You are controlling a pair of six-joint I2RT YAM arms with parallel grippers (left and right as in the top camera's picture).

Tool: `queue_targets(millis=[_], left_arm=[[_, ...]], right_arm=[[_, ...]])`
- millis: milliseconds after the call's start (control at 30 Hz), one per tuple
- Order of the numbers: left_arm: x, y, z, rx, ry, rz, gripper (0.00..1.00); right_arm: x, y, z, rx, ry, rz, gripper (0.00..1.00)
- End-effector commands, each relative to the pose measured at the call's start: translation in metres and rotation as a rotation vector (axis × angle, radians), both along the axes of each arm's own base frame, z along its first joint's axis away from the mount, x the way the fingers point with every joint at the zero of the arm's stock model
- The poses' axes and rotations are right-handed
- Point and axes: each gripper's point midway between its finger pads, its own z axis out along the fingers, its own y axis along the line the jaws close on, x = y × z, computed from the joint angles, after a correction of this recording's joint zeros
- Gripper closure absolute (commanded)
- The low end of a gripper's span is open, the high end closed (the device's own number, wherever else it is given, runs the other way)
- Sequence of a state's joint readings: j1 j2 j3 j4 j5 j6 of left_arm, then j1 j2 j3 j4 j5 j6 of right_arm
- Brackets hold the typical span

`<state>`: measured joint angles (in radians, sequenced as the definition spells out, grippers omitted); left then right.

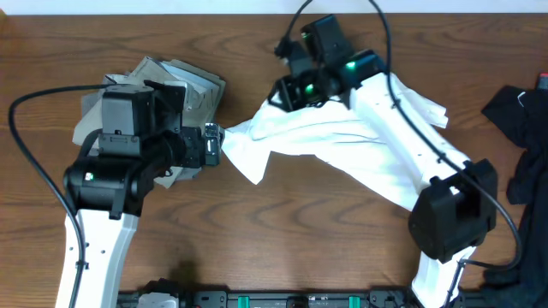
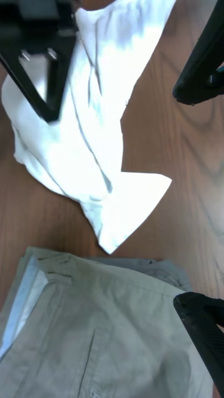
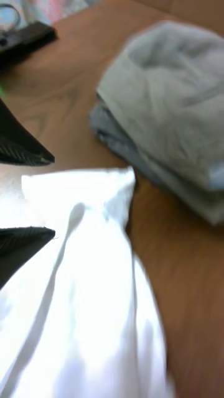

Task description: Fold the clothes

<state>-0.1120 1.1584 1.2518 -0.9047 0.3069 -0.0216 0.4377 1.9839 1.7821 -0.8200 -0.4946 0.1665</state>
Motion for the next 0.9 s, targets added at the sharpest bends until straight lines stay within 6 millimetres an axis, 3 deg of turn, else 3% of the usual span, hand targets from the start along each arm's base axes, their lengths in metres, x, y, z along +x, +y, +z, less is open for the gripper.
queue_targets(millis=[0,100,233,367,500,667,800,867], left_arm=[[0.004,0.003,-0.004,0.022,0.016,-0.001,0.02],[0.005,0.002,-0.014,0.022,0.058,-0.005,0.02],[0.007,-0.003,-0.035,0.027,0.145,-0.020,0.02],[0.013,-0.014,-0.058,0.040,0.217,-0.052,0.02],[0.019,-0.023,-0.093,0.061,0.324,-0.079,0.02],[0.044,-0.033,-0.143,0.076,0.401,-0.093,0.02],[0.068,-0.033,-0.172,0.089,0.394,-0.063,0.00],[0.080,-0.035,-0.183,0.067,0.387,-0.026,0.14]], right_arm=[[0.032,-0.061,0.005,-0.039,-0.029,-0.132,0.64],[0.048,-0.116,-0.002,-0.089,-0.004,-0.258,0.48],[0.058,-0.198,-0.016,-0.179,0.068,-0.481,0.42],[0.050,-0.234,-0.029,-0.206,0.146,-0.554,0.42],[0.045,-0.248,-0.039,-0.220,0.193,-0.580,0.41],[0.045,-0.246,-0.041,-0.222,0.197,-0.575,0.39],[0.044,-0.241,-0.041,-0.226,0.194,-0.556,0.39],[0.044,-0.238,-0.041,-0.227,0.194,-0.550,0.39]])
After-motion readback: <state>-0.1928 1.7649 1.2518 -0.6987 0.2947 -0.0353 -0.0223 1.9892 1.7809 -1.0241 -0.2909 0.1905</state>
